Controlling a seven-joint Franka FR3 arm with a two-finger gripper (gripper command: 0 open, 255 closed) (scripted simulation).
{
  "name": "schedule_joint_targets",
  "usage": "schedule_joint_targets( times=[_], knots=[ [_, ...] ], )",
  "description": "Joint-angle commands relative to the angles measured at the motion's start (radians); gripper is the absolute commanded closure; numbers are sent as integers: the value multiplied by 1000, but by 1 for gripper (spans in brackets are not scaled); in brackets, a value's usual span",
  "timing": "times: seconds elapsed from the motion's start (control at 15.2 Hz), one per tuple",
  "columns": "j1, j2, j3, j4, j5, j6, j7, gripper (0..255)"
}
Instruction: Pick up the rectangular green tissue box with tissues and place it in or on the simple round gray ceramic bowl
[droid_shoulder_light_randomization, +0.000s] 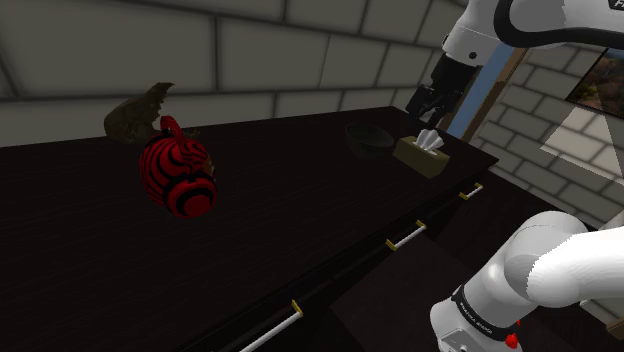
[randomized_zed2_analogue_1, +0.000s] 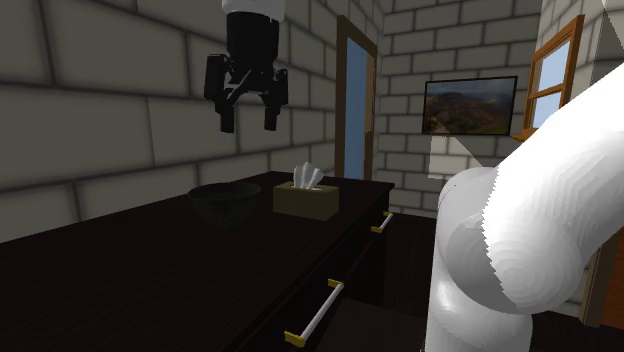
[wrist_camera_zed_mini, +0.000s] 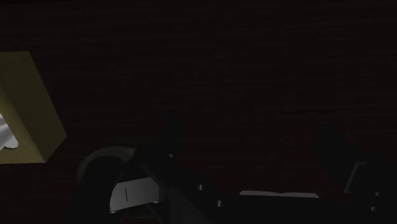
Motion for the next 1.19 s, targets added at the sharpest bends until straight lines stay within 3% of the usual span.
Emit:
schedule_joint_targets(
  times=[0.0, 0.59, 1.12],
  knots=[
    [0, 0, 0, 0, 0, 0, 0, 0],
    [-51, 85, -269, 10, -4, 142, -230, 0],
    [-37, 260, -527, 105, 81, 239, -464, 0]
  ],
)
